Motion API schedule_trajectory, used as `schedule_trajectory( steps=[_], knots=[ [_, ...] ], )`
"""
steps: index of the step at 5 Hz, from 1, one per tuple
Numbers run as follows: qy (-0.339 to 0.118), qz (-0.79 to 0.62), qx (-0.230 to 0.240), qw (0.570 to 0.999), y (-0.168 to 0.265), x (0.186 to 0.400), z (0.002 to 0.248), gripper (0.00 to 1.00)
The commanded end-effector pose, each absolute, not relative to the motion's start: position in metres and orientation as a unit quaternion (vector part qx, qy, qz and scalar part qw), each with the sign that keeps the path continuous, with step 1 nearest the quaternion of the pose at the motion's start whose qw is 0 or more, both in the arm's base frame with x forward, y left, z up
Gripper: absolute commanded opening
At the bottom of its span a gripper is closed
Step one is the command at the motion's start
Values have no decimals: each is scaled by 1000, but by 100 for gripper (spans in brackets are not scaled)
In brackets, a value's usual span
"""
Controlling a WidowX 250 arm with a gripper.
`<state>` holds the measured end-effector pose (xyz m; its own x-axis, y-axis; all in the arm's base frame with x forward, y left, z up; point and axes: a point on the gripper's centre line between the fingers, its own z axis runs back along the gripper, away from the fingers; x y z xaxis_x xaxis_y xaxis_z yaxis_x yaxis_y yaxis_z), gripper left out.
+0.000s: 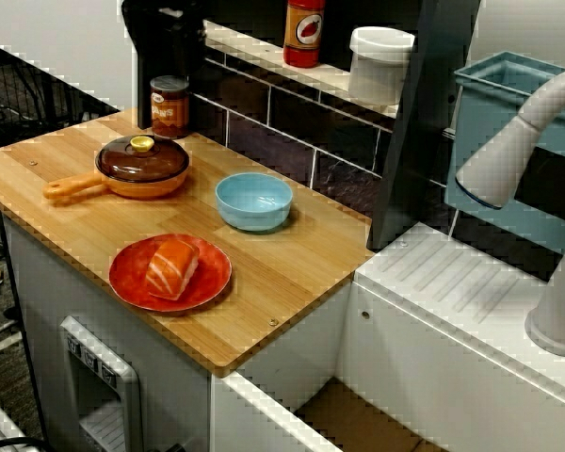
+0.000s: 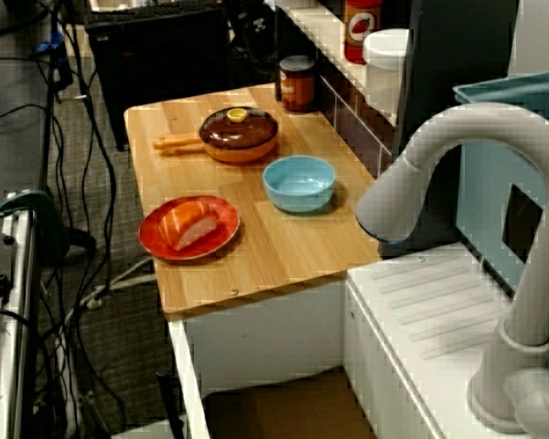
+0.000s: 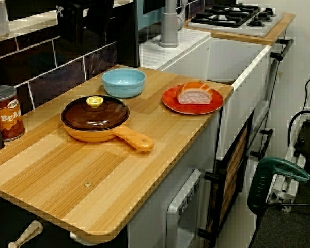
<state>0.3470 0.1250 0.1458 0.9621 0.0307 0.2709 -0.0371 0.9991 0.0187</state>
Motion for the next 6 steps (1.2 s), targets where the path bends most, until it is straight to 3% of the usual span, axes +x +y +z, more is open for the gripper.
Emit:
schedule_trajectory(
  steps=[1,4,6],
  knots=[
    [-146,1,20,989,148,334,153,100],
    [-154,10,18,988,137,333,123,100],
    [-119,18,7,993,145,344,108,100]
  ],
)
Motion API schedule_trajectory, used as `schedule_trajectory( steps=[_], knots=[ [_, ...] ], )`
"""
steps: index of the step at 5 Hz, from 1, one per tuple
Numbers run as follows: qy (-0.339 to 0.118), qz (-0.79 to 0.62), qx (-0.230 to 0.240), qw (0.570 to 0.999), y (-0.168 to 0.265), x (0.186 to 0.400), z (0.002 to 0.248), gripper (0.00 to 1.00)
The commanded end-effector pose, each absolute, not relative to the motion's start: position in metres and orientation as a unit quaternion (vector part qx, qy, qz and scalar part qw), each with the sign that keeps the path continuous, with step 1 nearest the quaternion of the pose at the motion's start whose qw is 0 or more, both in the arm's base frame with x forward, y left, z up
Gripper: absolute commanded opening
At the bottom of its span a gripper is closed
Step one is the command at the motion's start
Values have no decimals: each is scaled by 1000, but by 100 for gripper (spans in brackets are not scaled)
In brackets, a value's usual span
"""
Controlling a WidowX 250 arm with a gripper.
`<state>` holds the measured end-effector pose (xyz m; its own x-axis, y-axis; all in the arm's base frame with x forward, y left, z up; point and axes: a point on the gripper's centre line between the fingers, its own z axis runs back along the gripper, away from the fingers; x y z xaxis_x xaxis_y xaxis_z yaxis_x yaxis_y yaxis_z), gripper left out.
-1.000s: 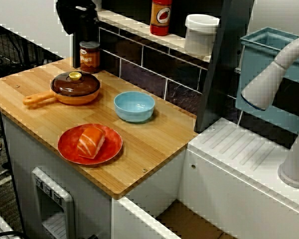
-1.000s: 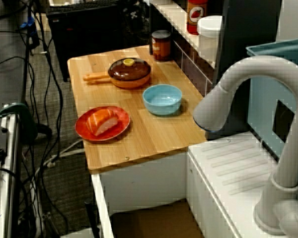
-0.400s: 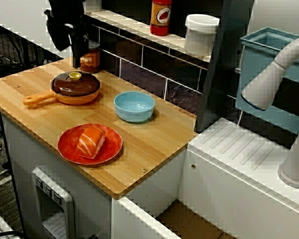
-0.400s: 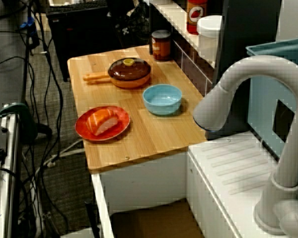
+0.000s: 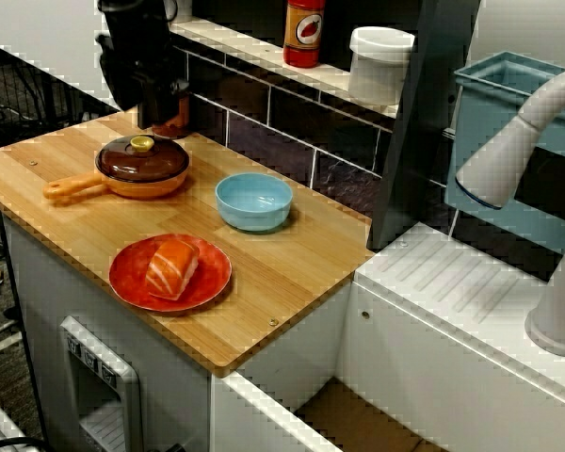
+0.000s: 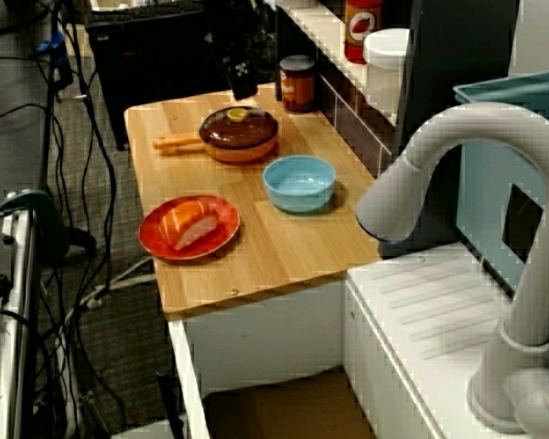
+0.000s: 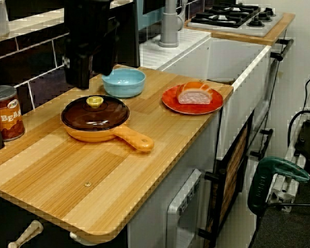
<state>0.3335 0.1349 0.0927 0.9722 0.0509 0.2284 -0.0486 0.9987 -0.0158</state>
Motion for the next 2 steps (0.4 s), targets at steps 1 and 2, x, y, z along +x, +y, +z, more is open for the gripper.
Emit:
schedule_trajectory(
  steps=[1,2],
  knots=[
    [-117,22,9,993,153,344,109,100],
    [-120,19,8,993,153,341,108,100]
  ],
)
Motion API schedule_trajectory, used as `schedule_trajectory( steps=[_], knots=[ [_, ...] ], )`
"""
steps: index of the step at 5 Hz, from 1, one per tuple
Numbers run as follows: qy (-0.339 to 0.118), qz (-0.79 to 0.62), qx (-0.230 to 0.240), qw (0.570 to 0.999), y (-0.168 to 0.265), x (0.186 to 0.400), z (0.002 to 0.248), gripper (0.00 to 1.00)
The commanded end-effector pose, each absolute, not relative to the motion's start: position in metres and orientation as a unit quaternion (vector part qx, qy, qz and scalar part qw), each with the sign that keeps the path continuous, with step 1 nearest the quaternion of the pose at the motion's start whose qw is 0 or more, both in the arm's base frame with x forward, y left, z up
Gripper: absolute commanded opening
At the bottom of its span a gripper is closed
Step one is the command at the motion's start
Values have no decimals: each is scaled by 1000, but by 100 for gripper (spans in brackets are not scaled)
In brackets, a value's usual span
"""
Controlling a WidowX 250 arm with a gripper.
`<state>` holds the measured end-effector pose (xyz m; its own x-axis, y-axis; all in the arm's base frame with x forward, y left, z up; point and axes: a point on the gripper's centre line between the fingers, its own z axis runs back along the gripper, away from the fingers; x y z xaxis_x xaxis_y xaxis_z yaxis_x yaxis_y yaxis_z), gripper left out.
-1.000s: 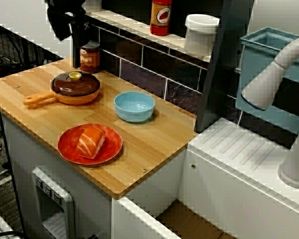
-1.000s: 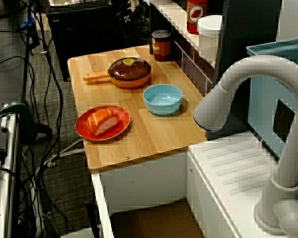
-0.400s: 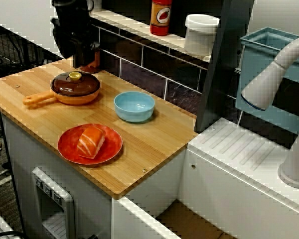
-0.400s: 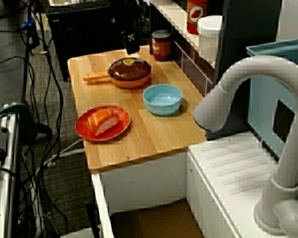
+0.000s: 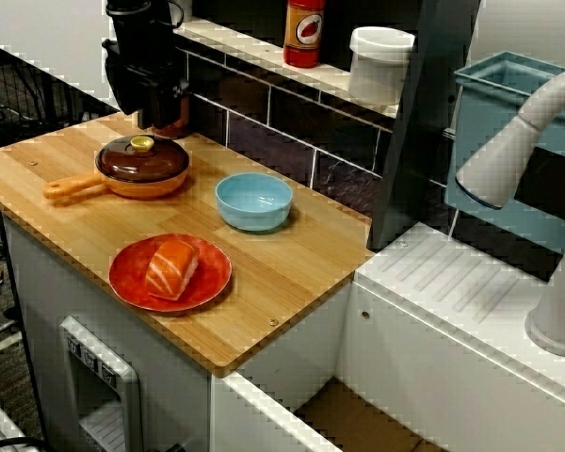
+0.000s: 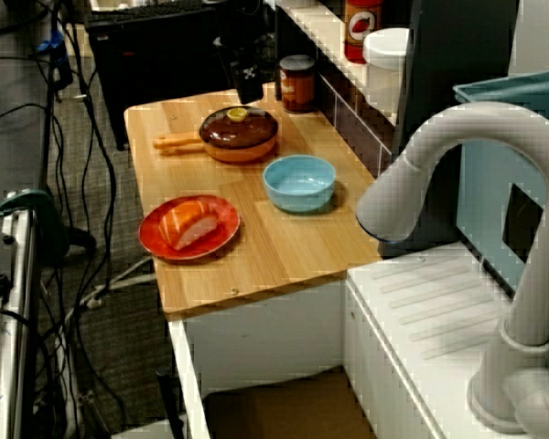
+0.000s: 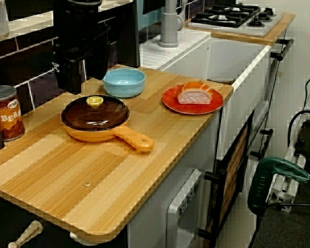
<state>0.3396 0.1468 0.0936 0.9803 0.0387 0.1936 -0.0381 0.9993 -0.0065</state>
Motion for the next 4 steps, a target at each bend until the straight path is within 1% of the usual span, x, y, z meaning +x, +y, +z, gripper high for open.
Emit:
schedule_trajectory(
  steps=[1,4],
  knots=[
    [-122,7,16,992,146,334,105,100],
    [-130,12,21,991,138,331,99,100]
  ],
)
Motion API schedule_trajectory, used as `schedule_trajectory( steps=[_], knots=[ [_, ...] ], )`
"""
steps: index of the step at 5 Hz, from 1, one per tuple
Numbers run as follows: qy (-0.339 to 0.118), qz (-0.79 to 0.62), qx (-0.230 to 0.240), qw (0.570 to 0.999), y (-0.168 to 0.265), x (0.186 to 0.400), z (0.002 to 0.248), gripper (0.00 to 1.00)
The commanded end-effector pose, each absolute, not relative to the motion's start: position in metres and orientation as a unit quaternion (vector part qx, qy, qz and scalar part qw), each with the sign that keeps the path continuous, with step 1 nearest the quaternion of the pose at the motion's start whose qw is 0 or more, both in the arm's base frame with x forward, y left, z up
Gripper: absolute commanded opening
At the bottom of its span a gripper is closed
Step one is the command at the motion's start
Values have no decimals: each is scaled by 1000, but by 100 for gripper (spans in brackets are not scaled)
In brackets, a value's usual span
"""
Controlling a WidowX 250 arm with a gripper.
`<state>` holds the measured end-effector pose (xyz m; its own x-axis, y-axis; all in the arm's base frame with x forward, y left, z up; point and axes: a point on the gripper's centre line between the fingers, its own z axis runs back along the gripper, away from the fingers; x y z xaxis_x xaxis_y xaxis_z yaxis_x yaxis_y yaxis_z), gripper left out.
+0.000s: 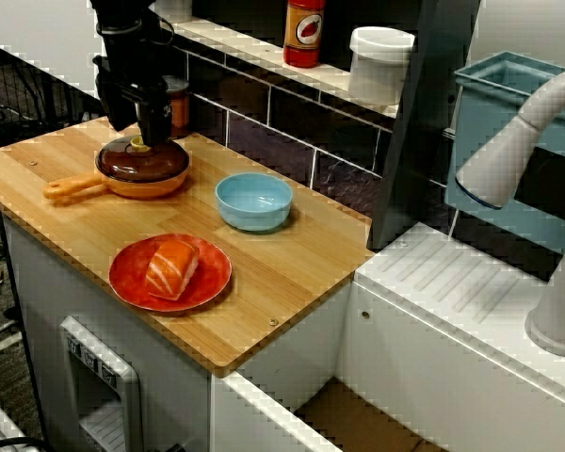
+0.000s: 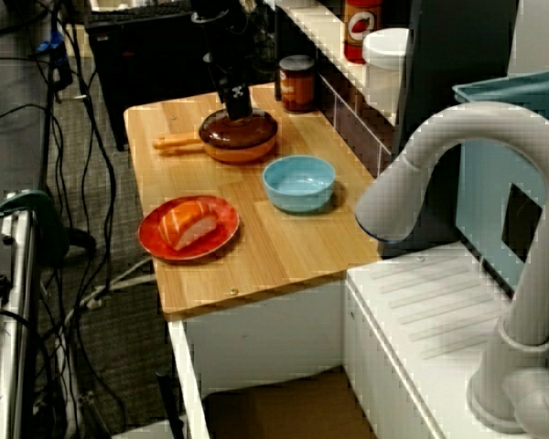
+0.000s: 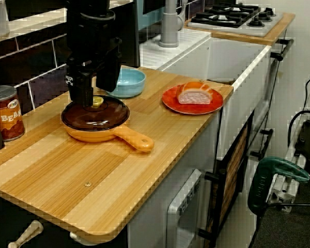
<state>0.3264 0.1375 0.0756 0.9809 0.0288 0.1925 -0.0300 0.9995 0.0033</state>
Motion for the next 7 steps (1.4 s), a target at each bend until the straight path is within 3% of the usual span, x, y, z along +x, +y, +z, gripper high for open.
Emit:
schedule_trajectory(
  steps=[1,7],
  knots=[
    [-123,11,22,992,137,332,93,100],
    [-104,29,20,994,142,341,78,100]
  ],
)
